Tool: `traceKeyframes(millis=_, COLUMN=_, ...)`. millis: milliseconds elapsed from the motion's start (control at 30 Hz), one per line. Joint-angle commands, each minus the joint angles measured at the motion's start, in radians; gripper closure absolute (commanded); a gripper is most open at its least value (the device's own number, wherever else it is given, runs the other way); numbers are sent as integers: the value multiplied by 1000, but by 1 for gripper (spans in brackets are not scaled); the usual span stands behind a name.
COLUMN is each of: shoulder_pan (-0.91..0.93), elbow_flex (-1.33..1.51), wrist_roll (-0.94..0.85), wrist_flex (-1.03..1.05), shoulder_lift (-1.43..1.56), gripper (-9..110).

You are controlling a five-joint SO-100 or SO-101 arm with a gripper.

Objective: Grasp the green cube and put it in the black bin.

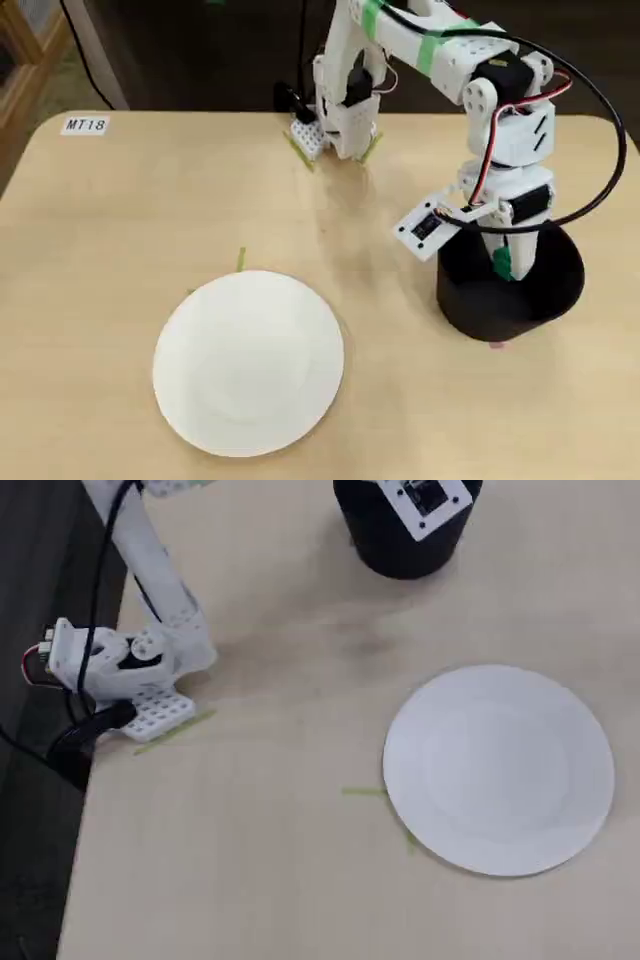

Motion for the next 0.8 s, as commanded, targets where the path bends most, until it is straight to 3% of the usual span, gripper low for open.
traceKeyframes(millis=0, shoulder_pan=14, elbow_flex=-2, wrist_roll=38, wrist_flex=17, shoulder_lift=54, gripper=89)
traceKeyframes(millis=67, shoulder_pan=17, elbow_flex=-2, wrist_roll=46, wrist_flex=28, shoulder_lift=54, gripper=102)
traceKeyframes(millis=333, shoulder_pan=77, elbow_flex=20, wrist_roll=58, wrist_flex=103, shoulder_lift=169, gripper=102)
traceKeyframes(millis=567, shoulder_pan=373, elbow_flex=394, wrist_roll=44, wrist_flex=-38, shoulder_lift=621, gripper=102)
traceKeyframes(millis=767, shoulder_pan=508, elbow_flex=761, wrist_roll=14, wrist_flex=-104, shoulder_lift=963, gripper=102)
